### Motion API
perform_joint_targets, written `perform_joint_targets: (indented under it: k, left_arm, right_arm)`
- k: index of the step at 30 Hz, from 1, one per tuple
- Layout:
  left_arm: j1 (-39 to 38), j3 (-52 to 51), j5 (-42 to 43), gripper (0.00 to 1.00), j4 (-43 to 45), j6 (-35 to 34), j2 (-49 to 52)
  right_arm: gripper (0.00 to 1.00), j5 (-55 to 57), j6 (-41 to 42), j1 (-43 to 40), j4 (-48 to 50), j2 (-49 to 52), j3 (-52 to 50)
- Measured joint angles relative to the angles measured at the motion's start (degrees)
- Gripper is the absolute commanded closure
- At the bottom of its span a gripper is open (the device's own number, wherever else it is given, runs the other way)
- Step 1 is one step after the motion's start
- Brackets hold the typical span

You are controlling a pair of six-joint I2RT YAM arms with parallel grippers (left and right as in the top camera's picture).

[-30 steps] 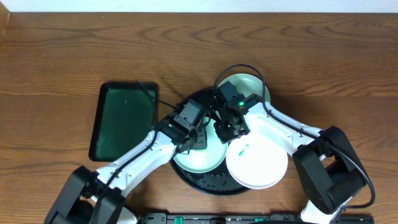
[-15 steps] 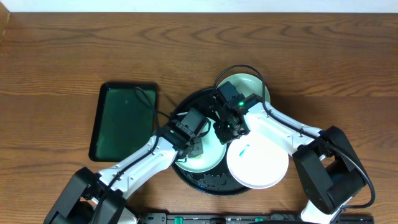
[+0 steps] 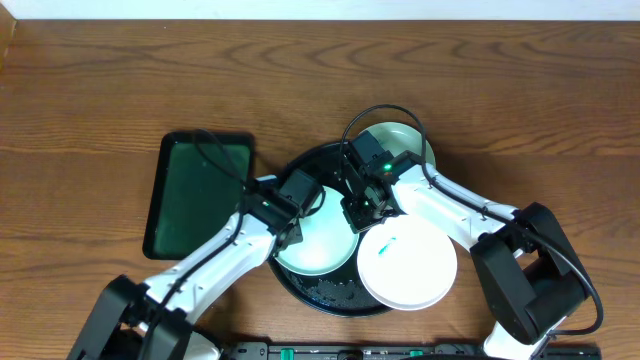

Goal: Clean dirty plates on tray and stack at the side
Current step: 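Scrub the held green plate with the sponge in the left gripper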

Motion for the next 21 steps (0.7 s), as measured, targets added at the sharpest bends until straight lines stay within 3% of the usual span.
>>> perform_joint_targets:
  k: [5, 14, 21]
  left_arm:
    - [1.27, 0.0, 2.4, 0.93, 5.99, 0.0, -2.34]
    - [1.33, -0.7, 20.63, 0.93, 14.01, -0.02, 1.11]
    - [1.4, -0.72, 19.65, 0.93, 13.79, 3.34, 3.28]
  right_arm:
    - [0.99, 1.09, -0.02, -0.09, -0.26, -0.02, 0.02]
    - [0.99, 1.97, -0.04, -0.11, -0.39, -0.02, 0.02]
    - [0.99, 2.19, -0.04, -0.11, -0.37, -0.02, 0.02]
